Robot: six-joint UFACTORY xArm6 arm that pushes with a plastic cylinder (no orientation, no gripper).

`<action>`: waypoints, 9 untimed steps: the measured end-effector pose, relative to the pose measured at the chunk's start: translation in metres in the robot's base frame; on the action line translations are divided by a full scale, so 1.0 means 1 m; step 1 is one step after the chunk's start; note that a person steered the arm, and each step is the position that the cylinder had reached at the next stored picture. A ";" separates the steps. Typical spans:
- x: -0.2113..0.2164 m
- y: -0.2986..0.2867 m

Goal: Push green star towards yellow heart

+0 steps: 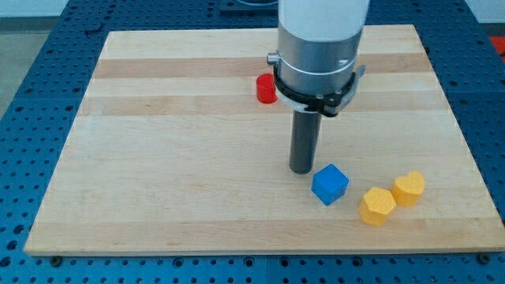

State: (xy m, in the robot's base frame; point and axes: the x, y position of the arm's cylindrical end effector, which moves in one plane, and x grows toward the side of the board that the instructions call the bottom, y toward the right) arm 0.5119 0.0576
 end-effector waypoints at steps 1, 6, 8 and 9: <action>0.001 0.035; -0.115 0.192; -0.217 0.186; -0.235 0.154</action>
State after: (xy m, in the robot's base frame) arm 0.2766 0.2112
